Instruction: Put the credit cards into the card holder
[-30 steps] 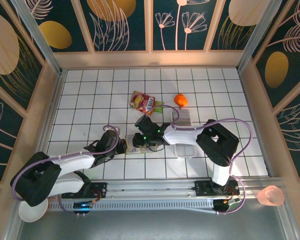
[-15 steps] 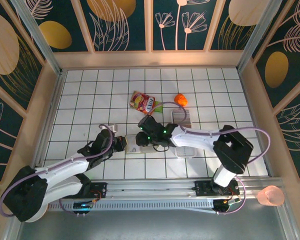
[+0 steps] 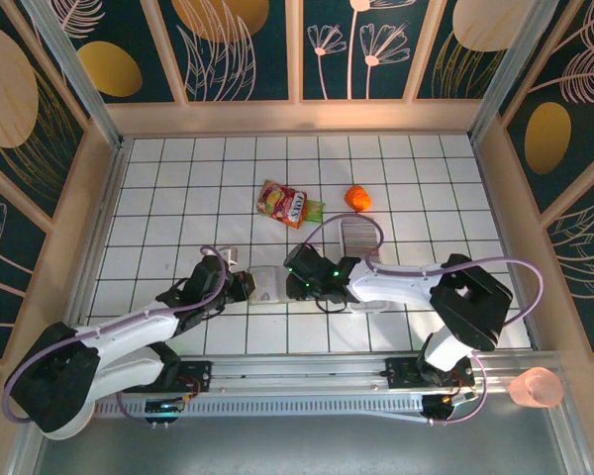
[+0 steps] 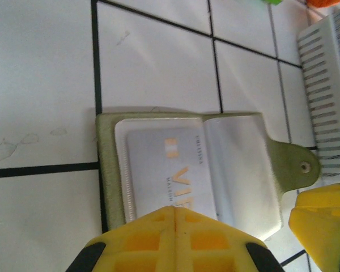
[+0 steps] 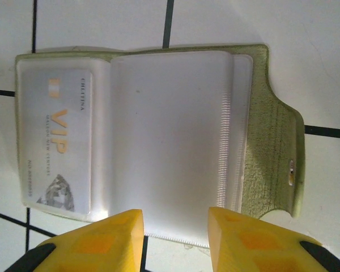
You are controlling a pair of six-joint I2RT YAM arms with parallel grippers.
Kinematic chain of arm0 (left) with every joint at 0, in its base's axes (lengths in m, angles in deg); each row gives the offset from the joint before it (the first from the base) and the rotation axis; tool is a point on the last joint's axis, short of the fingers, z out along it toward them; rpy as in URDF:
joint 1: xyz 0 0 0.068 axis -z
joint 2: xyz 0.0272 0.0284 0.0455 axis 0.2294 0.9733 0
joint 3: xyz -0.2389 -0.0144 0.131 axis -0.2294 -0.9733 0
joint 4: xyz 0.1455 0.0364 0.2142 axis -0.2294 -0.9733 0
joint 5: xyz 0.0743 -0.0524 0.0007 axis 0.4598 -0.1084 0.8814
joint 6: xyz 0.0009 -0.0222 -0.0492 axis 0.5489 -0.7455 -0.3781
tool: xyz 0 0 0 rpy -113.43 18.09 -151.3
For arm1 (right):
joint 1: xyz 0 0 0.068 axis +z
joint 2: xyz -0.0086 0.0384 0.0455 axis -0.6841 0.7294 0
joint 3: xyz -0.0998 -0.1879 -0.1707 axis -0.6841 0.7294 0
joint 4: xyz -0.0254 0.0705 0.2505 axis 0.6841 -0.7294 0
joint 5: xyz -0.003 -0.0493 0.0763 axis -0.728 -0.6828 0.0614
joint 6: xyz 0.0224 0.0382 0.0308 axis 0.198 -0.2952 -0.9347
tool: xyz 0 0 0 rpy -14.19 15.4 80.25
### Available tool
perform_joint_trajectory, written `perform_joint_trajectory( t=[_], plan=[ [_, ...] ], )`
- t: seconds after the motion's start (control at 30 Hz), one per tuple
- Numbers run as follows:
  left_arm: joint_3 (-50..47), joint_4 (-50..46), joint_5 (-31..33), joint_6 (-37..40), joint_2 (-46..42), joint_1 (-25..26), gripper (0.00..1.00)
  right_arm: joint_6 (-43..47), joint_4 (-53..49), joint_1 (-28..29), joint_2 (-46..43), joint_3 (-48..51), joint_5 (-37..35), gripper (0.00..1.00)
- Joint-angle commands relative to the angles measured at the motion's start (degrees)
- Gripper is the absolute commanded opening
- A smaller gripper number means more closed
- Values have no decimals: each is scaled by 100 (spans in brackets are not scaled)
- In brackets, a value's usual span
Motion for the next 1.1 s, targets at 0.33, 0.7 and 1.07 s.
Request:
perform_joint_trajectory(
  t=[0.33, 0.7, 1.07],
  plan=[
    [-87, 239, 70, 3, 513, 19, 0, -56, 203, 35, 458, -210, -24, 37],
    [-130, 195, 116, 18, 499, 16, 0, -88, 448, 49, 622, -295, 206, 40],
    [-217, 82, 265, -28, 235, 16, 0, -118, 760, 112, 916, -542, 391, 42]
  ],
)
